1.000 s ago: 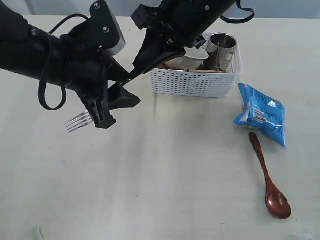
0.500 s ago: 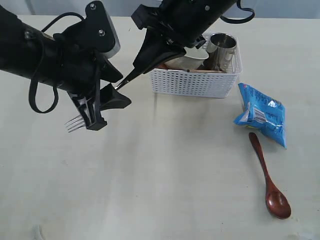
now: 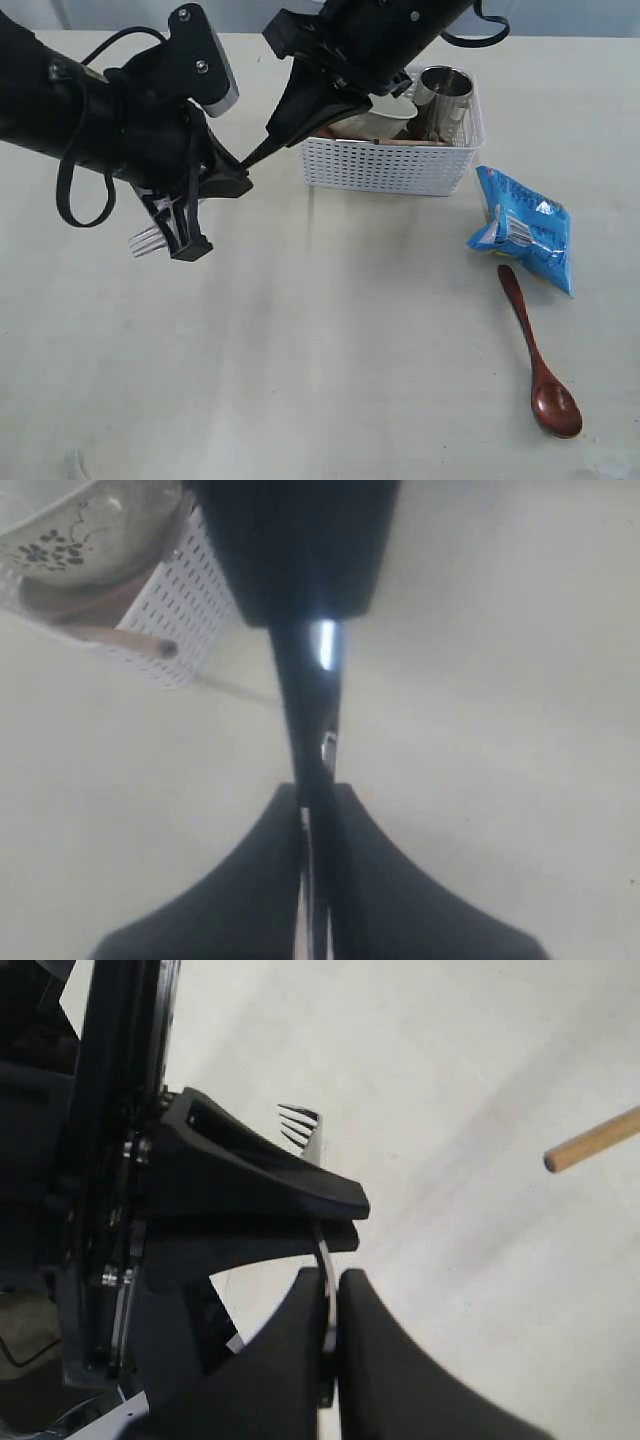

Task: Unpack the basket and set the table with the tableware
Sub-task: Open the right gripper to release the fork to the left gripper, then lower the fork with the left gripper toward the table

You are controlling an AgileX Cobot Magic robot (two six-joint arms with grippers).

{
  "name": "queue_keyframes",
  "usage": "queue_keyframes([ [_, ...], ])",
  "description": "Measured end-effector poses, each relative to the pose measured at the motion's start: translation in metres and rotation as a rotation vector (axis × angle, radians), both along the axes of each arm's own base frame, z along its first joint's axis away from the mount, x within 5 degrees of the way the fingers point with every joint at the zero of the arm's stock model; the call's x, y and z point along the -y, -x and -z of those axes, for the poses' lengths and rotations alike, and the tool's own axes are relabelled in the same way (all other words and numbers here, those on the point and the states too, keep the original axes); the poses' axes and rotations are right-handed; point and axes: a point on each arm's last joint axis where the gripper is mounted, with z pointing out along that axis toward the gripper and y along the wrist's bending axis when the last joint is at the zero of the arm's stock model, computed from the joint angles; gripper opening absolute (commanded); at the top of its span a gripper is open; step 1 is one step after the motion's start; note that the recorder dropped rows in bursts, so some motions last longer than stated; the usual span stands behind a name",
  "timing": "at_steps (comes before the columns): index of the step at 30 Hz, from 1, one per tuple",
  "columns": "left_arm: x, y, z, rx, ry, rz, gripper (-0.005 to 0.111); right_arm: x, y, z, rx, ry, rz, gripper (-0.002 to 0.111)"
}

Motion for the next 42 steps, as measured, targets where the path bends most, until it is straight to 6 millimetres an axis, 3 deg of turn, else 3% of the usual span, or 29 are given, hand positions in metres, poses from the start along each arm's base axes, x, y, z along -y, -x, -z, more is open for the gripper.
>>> queue_keyframes([
  [4,0.0,0.0,0.0,-0.008,0.001,-0.002,0.0,0.0,0.0,0.0,0.0,0.0,0.0,0.0],
  [6,0.0,0.001,0.0,-0.01,0.001,-0.001,0.0,0.0,0.0,0.0,0.0,0.0,0.0,0.006],
  [10,0.0,0.001,0.0,-0.02,0.004,-0.002,0.0,0.0,0.0,0.0,-0.011,0.002,0.008,0.036],
  [14,0.0,0.002,0.001,-0.036,0.007,-0.009,0.0,0.0,0.0,0.0,-0.024,0.003,0.022,0.052],
  [17,0.0,0.002,0.001,-0.063,0.023,-0.044,0.0,0.001,0.0,-0.002,-0.033,0.002,0.038,0.052],
  [19,0.0,0.002,0.001,-0.099,0.043,-0.091,0.0,0.013,-0.002,-0.014,-0.004,-0.014,0.071,0.049],
  [20,0.0,0.002,0.0,-0.137,0.068,-0.144,0.0,0.031,-0.003,-0.031,0.038,-0.036,0.119,0.041],
  [23,0.002,-0.002,-0.007,-0.23,0.146,-0.286,0.0,0.083,0.002,-0.079,0.183,-0.084,0.25,0.006],
  [24,0.003,-0.003,-0.009,-0.268,0.178,-0.341,0.0,0.1,0.007,-0.096,0.24,-0.096,0.294,0.0],
  [26,0.005,-0.002,-0.009,-0.348,0.21,-0.447,0.0,0.127,0.025,-0.125,0.349,-0.104,0.364,0.0],
  [29,0.016,0.014,-0.003,-0.404,0.126,-0.53,0.0,0.142,0.048,-0.148,0.47,-0.073,0.398,0.0],
  [37,0.047,0.06,0.004,-0.434,0.017,-0.71,0.0,0.146,0.053,-0.153,0.514,-0.047,0.409,0.0],
  [42,0.056,0.063,0.014,-0.49,0.049,-0.836,0.0,0.146,0.052,-0.146,0.496,-0.038,0.414,0.0],
])
